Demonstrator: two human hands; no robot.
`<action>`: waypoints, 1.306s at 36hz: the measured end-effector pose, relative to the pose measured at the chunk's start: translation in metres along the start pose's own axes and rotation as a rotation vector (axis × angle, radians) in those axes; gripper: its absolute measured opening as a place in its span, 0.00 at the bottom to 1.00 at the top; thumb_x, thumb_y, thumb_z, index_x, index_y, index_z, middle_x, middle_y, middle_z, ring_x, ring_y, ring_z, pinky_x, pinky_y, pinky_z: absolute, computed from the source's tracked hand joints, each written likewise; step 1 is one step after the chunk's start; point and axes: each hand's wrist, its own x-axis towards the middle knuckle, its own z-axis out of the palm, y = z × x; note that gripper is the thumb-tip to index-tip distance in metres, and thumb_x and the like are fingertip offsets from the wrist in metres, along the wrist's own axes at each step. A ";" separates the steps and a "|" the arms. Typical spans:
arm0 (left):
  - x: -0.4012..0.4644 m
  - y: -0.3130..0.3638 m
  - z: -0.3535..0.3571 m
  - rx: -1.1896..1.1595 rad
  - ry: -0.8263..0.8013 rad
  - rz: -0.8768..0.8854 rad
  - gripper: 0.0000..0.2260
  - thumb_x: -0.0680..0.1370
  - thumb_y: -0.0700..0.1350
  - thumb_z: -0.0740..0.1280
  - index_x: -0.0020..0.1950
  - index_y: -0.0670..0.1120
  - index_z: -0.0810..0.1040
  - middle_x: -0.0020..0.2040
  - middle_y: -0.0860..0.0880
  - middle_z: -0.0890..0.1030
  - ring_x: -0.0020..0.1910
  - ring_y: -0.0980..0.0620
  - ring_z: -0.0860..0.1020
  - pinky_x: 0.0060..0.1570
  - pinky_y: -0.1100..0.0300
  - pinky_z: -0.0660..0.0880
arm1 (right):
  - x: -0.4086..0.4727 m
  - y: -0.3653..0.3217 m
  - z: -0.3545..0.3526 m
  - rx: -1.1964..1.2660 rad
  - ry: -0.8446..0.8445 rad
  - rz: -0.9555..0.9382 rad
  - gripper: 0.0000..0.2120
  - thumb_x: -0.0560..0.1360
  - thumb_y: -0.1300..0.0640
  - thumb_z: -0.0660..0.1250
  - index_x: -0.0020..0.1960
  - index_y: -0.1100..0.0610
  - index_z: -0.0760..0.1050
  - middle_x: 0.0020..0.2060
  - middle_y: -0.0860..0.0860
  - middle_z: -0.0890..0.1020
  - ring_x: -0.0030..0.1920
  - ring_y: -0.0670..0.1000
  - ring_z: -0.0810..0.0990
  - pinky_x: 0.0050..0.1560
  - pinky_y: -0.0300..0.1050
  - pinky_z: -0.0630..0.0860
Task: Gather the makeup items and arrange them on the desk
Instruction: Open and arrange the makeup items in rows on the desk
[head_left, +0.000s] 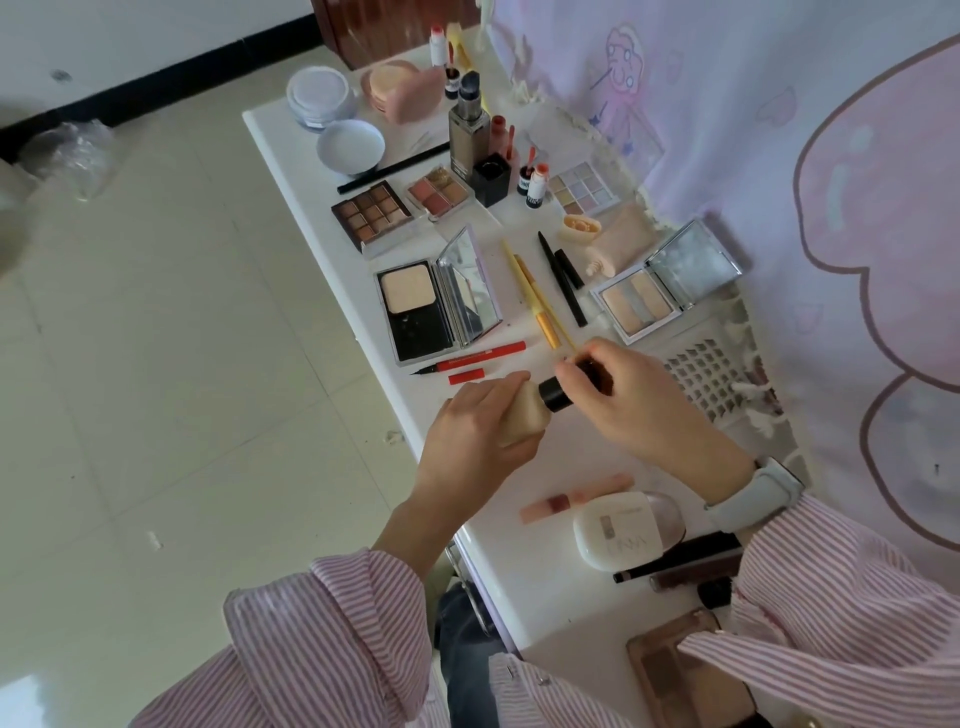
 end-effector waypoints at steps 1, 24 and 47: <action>0.000 0.001 0.000 -0.012 0.002 -0.006 0.25 0.68 0.43 0.75 0.63 0.42 0.74 0.53 0.44 0.80 0.50 0.44 0.78 0.46 0.52 0.75 | 0.000 0.000 -0.001 0.019 0.004 -0.028 0.09 0.76 0.49 0.60 0.50 0.55 0.72 0.34 0.45 0.75 0.32 0.43 0.74 0.35 0.37 0.70; 0.000 -0.003 -0.008 -0.053 0.028 -0.047 0.23 0.69 0.48 0.73 0.63 0.45 0.75 0.53 0.47 0.80 0.49 0.48 0.77 0.44 0.53 0.77 | -0.007 0.005 -0.026 0.248 -0.026 -0.129 0.08 0.75 0.62 0.63 0.50 0.51 0.73 0.46 0.50 0.78 0.43 0.56 0.77 0.41 0.45 0.76; 0.002 0.000 -0.010 -0.079 0.011 -0.004 0.24 0.68 0.49 0.71 0.62 0.45 0.75 0.54 0.48 0.80 0.50 0.49 0.77 0.44 0.57 0.75 | -0.007 0.011 -0.032 0.304 -0.092 -0.155 0.11 0.74 0.60 0.63 0.49 0.44 0.73 0.48 0.50 0.76 0.47 0.56 0.77 0.48 0.48 0.76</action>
